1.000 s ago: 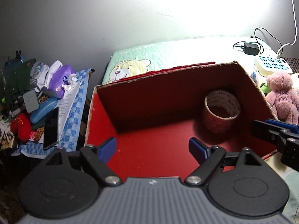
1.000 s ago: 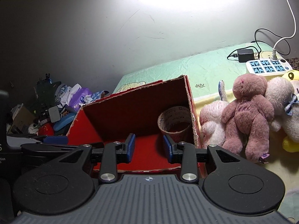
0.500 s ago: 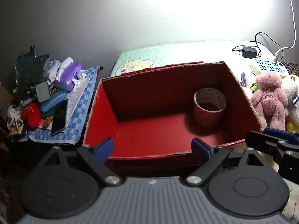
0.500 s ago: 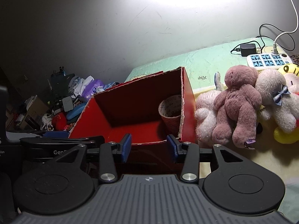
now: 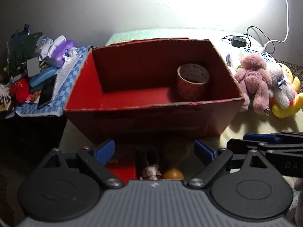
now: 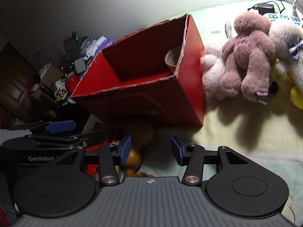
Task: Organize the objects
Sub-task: 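Grasp the brown pinecone with the right gripper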
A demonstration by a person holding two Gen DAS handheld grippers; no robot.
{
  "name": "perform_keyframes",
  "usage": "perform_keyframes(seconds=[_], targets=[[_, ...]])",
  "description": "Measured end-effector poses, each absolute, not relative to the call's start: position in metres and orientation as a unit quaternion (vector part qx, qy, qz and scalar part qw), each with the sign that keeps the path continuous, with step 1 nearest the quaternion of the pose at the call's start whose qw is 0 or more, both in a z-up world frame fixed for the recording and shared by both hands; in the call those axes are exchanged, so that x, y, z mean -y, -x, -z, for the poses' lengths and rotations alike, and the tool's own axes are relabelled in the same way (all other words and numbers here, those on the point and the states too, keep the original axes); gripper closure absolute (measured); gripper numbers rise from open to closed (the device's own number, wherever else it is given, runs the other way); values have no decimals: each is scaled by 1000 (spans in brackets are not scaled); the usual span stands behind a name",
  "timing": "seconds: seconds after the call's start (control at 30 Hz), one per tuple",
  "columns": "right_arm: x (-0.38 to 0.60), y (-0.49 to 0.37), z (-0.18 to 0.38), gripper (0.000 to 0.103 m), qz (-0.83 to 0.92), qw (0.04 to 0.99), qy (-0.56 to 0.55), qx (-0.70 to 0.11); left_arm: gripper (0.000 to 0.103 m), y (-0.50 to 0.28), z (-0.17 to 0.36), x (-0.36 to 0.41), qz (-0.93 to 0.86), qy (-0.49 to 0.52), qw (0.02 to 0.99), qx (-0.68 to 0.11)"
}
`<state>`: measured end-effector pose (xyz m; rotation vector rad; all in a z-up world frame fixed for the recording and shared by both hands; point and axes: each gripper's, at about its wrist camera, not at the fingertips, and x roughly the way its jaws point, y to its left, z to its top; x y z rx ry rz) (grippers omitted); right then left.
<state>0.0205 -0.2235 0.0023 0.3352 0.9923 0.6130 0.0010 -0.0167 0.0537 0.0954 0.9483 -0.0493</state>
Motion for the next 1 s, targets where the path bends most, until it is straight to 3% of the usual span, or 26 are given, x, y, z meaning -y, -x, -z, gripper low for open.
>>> perform_keyframes(seconds=[0.23,0.57,0.87,1.0], targets=[[221,-22,18,47,-317,769,-172,-528,12,34,-36,24,86,-38,878,-470],[216,-22,36,47,-337,720,-192,-575,17,56,-6,38,134,-17,858,-496],[215,-21,49,47,-340,694,-210,-599,30,47,17,36,149,19,845,-514],[216,-23,54,47,-333,687,-218,-608,41,42,27,34,160,36,834,-527]])
